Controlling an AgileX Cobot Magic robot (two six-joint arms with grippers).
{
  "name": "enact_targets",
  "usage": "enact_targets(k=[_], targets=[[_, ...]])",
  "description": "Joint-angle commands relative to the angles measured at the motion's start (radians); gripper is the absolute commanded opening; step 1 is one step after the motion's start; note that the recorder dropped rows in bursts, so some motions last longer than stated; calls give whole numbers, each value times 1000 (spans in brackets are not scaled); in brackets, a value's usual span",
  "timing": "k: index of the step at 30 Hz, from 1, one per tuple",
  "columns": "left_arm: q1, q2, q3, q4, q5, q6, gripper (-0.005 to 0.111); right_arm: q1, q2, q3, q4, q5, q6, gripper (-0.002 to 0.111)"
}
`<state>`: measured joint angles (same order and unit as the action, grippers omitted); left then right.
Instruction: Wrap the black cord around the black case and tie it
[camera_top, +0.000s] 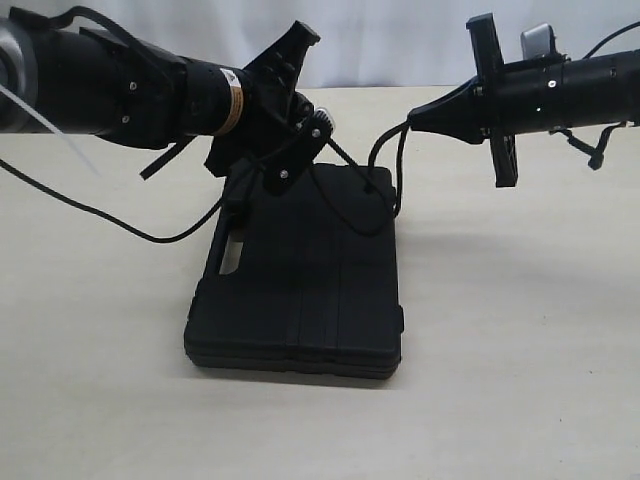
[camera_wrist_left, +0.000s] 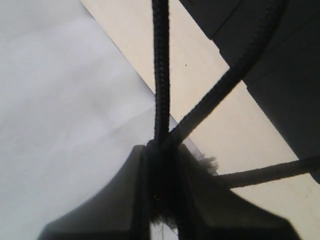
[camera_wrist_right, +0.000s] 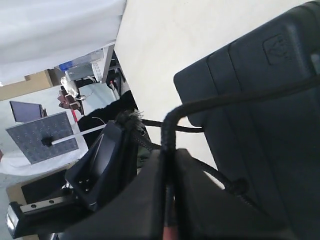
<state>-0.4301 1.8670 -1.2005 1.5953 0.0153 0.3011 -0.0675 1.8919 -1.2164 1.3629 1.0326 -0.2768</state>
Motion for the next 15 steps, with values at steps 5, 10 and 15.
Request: enact_targets(k=[5, 10, 15], targets=[[-5, -15, -11, -42, -15, -21, 0, -15, -3, 4, -17, 4, 154, 4], [-5, -42, -11, -47, -59, -21, 0, -64, 11, 4, -147, 27, 446, 4], [-3, -42, -11, -68, -72, -21, 0, -128, 74, 6, -156, 188, 502, 4]])
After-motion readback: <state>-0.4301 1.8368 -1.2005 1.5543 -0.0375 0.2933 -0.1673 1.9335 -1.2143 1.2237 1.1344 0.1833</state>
